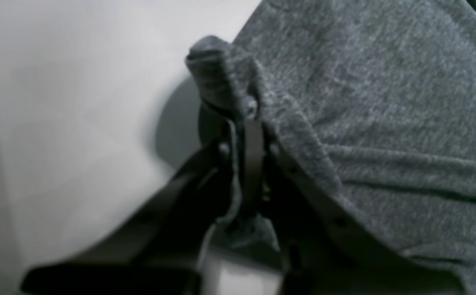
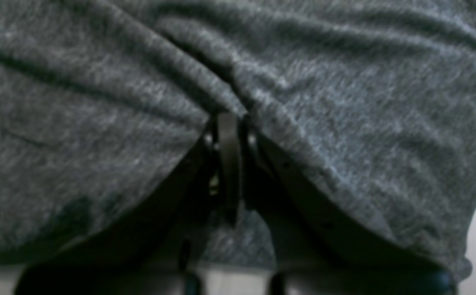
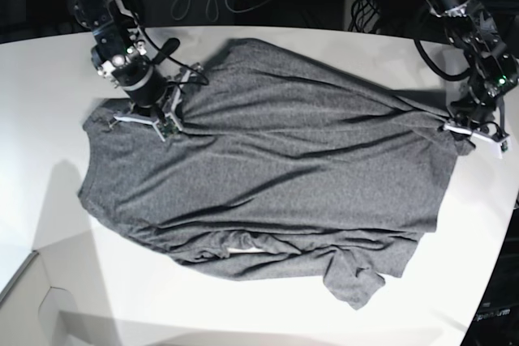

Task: Layout the t-shirt on the table in an organized manner, then fold the t-shirt properly
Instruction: 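Lower the held corner with the right gripper onto the table, then drag the held collar corner with the right gripper away from the shirt body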

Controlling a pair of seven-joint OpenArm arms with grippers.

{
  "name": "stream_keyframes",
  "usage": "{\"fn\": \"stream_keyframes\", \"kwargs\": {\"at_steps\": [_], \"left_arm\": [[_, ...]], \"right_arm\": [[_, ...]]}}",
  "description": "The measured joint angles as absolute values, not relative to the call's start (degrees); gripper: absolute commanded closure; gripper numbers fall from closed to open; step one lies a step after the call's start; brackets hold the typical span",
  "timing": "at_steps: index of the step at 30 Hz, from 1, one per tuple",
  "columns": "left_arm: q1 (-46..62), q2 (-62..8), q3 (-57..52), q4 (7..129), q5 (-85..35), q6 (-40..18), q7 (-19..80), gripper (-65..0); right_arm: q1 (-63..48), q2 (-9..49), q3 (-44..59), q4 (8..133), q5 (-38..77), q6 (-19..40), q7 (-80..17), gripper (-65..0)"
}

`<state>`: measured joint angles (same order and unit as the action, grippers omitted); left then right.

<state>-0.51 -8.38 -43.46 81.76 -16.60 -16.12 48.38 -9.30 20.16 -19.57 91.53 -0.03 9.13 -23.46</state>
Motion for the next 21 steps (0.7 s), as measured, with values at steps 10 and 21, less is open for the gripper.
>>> {"fn": "stream_keyframes", "kwargs": {"at_steps": [10,21], "left_arm": [[-0.51,-8.38,-43.46,81.76,-16.56,-16.12,48.23,-0.1],[-0.69,-8.38,-43.46,81.76,-16.75,-16.12,48.45,-0.1]], "right_arm": [[-10.66,21.41,-19.42,96.71,-0.12,9.13,-23.40,0.0],[-8.78,20.97,-12.64,96.71,0.27,9.17,-23.31,0.0]]}}
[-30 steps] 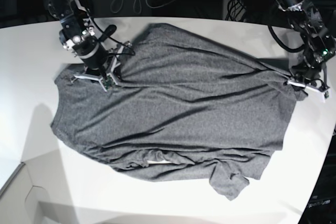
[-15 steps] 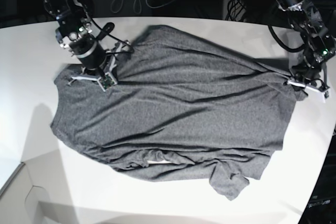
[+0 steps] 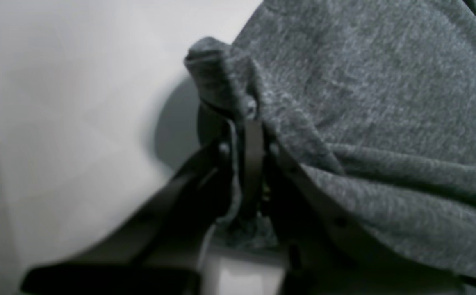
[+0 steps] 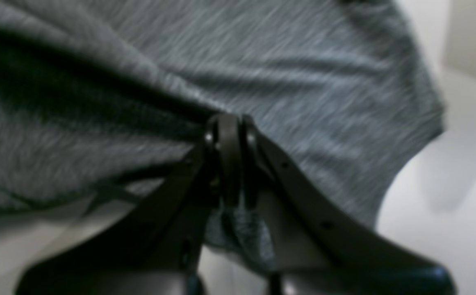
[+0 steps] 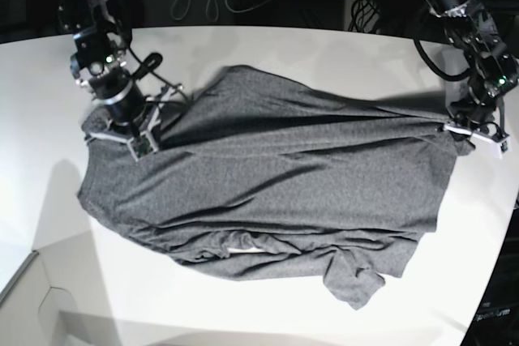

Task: Layout the t-shirt on the table in an organized manner, then fold the t-shirt properly
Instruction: 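Drag the held collar corner with the right gripper away from the shirt body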

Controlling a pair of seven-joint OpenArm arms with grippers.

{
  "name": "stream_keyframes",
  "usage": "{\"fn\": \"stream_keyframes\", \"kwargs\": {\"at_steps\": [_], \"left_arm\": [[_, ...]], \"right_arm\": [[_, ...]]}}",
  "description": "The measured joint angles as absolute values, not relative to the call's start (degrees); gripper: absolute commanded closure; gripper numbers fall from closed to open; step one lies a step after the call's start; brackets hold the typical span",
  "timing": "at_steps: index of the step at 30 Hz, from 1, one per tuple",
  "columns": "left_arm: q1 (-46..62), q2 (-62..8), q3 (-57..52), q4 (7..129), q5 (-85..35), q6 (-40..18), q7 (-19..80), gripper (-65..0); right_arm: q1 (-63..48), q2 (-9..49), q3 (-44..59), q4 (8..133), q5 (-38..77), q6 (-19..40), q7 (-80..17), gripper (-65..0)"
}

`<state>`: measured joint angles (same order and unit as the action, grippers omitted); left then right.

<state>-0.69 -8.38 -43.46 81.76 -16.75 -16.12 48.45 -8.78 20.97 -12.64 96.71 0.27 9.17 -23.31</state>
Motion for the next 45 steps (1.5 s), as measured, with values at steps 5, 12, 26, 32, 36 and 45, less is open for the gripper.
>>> {"fn": "stream_keyframes", "kwargs": {"at_steps": [5,12,26,32,36,45], "left_arm": [[-1.80,-8.36,-43.46,81.76,-16.95,-16.12,48.60,-0.1],[-2.00,-8.38,-43.46,81.76,-16.71,-16.12,48.62,-0.1],[-1.96,-8.36,-43.53,81.76,-16.73,-16.12,48.62,-0.1],[-2.59,-8.36,-43.46,81.47,-16.64,-16.12,48.64,-0.1],[-2.42,-8.40,-43.53,81.45,-16.56,-16.10,48.66,-0.1],[-2.24,-8.71,-43.46,81.47,-16.56,-16.12,48.62,-0.1]], "right_arm": [[-8.56,20.93,-12.38,96.62,0.25,9.19,-23.40,0.0],[-4.93,19.03,-12.21,93.58,0.03,9.19,-23.55,0.0],[-5.58,17.02,-12.27,93.89,-0.16,9.15,-25.34,-1.9],[-10.94,11.42,-12.38,97.97,-0.16,9.15,-32.42,-20.6],[-15.25,7.81,-12.27,102.13,-0.23,9.15,-33.10,-32.6],[-20.58,1.21,-12.27,101.30,-0.08,9.15,-32.73,-44.3]]}}
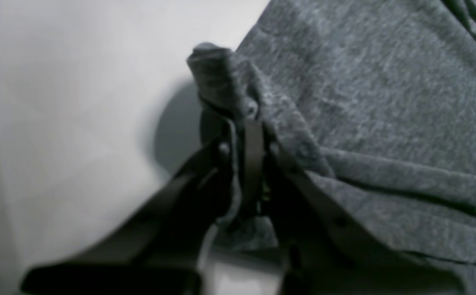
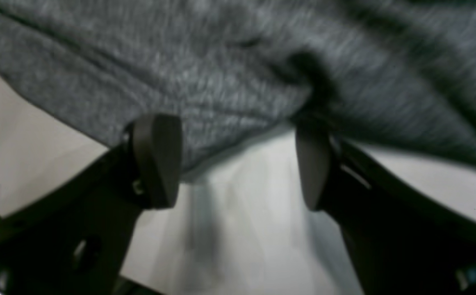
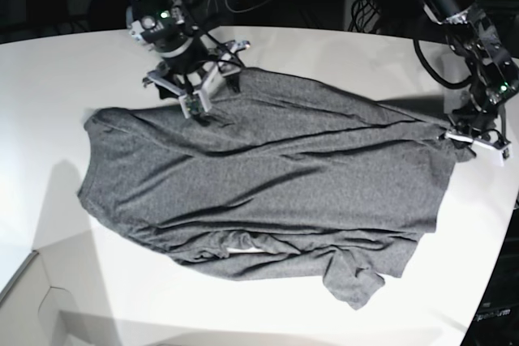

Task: Layout the t-shirt on the table in an organized manner, then fold the t-shirt properly
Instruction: 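Drag the held collar corner with the right gripper away from the shirt body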

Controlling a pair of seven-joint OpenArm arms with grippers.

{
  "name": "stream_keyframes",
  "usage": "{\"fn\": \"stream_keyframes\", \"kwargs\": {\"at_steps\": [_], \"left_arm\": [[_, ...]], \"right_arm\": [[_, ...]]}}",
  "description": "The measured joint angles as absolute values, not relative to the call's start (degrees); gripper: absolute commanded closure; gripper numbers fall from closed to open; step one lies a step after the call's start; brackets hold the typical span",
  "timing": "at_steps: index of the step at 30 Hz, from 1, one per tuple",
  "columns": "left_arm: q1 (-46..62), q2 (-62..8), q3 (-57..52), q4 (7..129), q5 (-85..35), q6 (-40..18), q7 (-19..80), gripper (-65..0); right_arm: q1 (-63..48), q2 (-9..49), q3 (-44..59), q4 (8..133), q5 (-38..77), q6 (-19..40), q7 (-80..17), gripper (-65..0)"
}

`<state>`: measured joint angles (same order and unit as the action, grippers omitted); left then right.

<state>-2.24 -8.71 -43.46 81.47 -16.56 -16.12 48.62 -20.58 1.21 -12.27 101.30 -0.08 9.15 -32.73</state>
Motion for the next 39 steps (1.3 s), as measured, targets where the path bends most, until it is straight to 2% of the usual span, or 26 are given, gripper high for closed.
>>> {"fn": "stream_keyframes", "kwargs": {"at_steps": [14,21,23,25,29,30,36,39], "left_arm": [[-1.02,-8.69,-43.51,81.41,-16.58,-16.12,48.23,-0.1],[-1.02,-8.73,-43.51,81.43,-16.58,-16.12,48.25,-0.1],[-1.02,-8.73,-43.51,81.41,-16.58,-16.12,48.23,-0.1],[-0.97,-8.73,-43.51,81.43,-16.58,-16.12,48.25,-0.1],[-0.34,-8.73,-43.51,81.41,-16.73,-16.12,48.21,-0.1],[-0.10,-8.73,-43.51,81.41,-16.69,-16.14,48.21,-0.1],[0.82,-9.08,-43.40,81.52,-16.88,-16.19,48.23,-0.1],[1.30,-10.33,-43.51,81.56,-16.73,-16.27,48.49,-0.1]], "right_arm": [[-19.81,-0.16,-12.01,96.86,-0.14,9.08,-30.37,-44.3],[-21.10,-0.19,-17.06,97.73,0.08,8.97,-31.00,-43.5],[-21.10,-0.16,-17.06,97.73,0.05,8.97,-30.98,-39.2],[-21.10,-0.14,-16.99,97.71,0.03,8.95,-31.03,-30.6],[-21.02,-0.10,-16.62,97.49,0.08,8.95,-31.48,-3.5],[-21.15,-0.03,-16.62,97.51,0.05,8.93,-31.53,0.0],[-26.28,0.45,-16.58,102.08,-0.08,8.97,-31.90,0.0],[-29.98,1.13,-16.53,106.28,0.01,8.88,-28.58,0.0]]}}
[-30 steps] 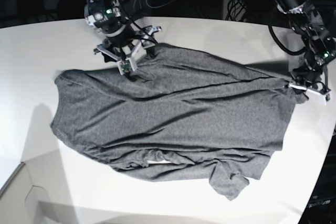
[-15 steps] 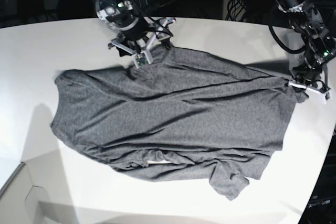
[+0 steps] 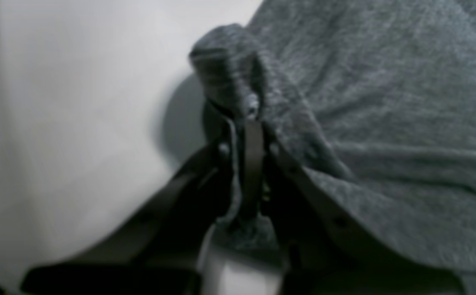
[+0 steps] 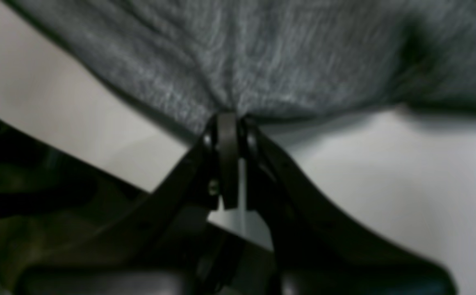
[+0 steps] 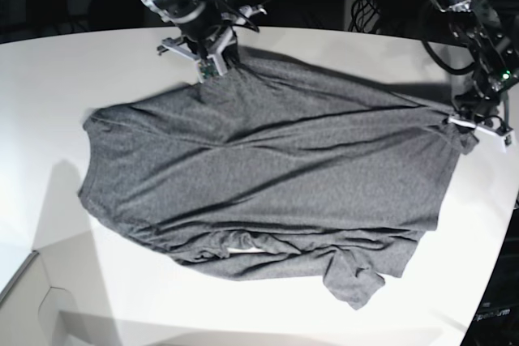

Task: Layout the t-shirt on the table in an organized manner, then fold the t-shirt properly
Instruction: 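Drag the held collar corner with the right gripper away from the shirt body, then move the right gripper back onto the shirt and grasp the fabric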

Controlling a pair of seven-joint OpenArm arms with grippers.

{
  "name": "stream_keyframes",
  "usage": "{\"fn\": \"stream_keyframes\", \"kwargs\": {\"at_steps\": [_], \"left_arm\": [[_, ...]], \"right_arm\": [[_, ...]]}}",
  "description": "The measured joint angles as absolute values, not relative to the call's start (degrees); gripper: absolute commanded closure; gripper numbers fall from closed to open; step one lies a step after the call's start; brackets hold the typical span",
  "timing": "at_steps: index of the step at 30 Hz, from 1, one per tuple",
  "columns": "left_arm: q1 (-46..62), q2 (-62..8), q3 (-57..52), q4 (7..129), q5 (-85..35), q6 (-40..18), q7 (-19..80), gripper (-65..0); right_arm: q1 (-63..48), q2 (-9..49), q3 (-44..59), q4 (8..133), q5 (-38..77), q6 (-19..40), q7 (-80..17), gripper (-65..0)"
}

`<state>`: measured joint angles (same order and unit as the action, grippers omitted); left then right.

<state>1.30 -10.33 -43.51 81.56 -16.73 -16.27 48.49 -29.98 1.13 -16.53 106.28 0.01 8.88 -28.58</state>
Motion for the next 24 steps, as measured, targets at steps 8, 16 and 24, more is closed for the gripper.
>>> {"fn": "stream_keyframes", "kwargs": {"at_steps": [8,16,24], "left_arm": [[2.55,-10.31,-48.16,81.71,-16.67,-16.47,48.93,-0.1],[3.44,-10.24,-48.45,81.76,-16.64,-16.34,48.82,-0.1],[3.14,-10.28,-48.56,81.76,-16.95,-16.32,48.47,-0.1]], "right_arm": [[-36.47,0.97,-16.82,108.95,0.05,8.95,-23.55,0.0],[-39.33,0.97,-16.95,109.19,0.05,8.97,-18.20,0.0],[-40.80,2.22,-17.10,113.58,0.05,8.95,-11.53,0.0]]}}
